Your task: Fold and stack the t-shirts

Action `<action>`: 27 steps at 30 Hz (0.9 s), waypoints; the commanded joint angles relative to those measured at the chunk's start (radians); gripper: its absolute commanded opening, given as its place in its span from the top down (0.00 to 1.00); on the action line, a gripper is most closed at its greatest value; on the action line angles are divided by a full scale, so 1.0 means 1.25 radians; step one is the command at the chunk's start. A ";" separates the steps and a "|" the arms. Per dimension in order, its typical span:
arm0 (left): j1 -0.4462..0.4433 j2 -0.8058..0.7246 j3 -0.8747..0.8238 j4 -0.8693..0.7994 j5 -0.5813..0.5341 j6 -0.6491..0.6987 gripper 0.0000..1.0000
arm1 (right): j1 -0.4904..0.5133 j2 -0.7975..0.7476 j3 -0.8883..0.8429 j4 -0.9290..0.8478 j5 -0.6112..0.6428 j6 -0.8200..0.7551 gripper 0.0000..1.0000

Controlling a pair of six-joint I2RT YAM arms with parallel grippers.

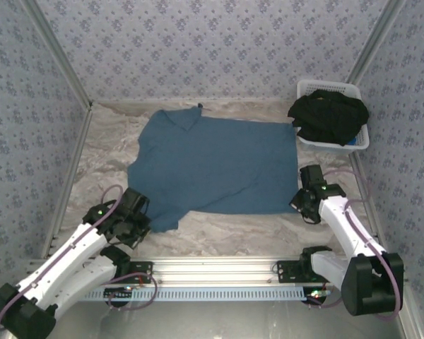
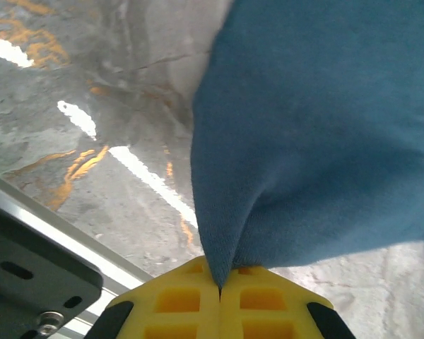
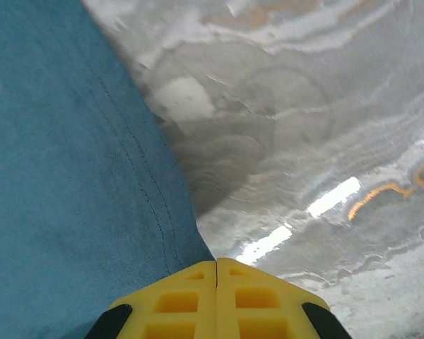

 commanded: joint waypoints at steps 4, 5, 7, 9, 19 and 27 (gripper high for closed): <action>-0.005 -0.011 0.029 -0.040 0.006 -0.021 1.00 | -0.022 0.024 0.001 -0.024 0.024 -0.032 1.00; -0.004 -0.005 0.027 -0.042 0.013 -0.014 1.00 | -0.027 0.025 0.002 -0.024 0.029 -0.038 1.00; -0.005 0.003 0.017 -0.044 0.020 -0.004 1.00 | -0.039 0.027 0.000 -0.022 0.030 -0.045 1.00; -0.005 0.003 0.009 -0.033 0.012 -0.002 1.00 | -0.046 0.026 -0.002 -0.016 0.025 -0.045 1.00; 0.069 0.098 0.003 0.085 -0.081 0.122 1.00 | -0.045 0.089 -0.021 0.046 -0.032 -0.035 1.00; 0.202 0.230 -0.023 0.181 -0.068 0.288 0.92 | -0.057 0.115 -0.058 0.035 -0.055 0.033 0.92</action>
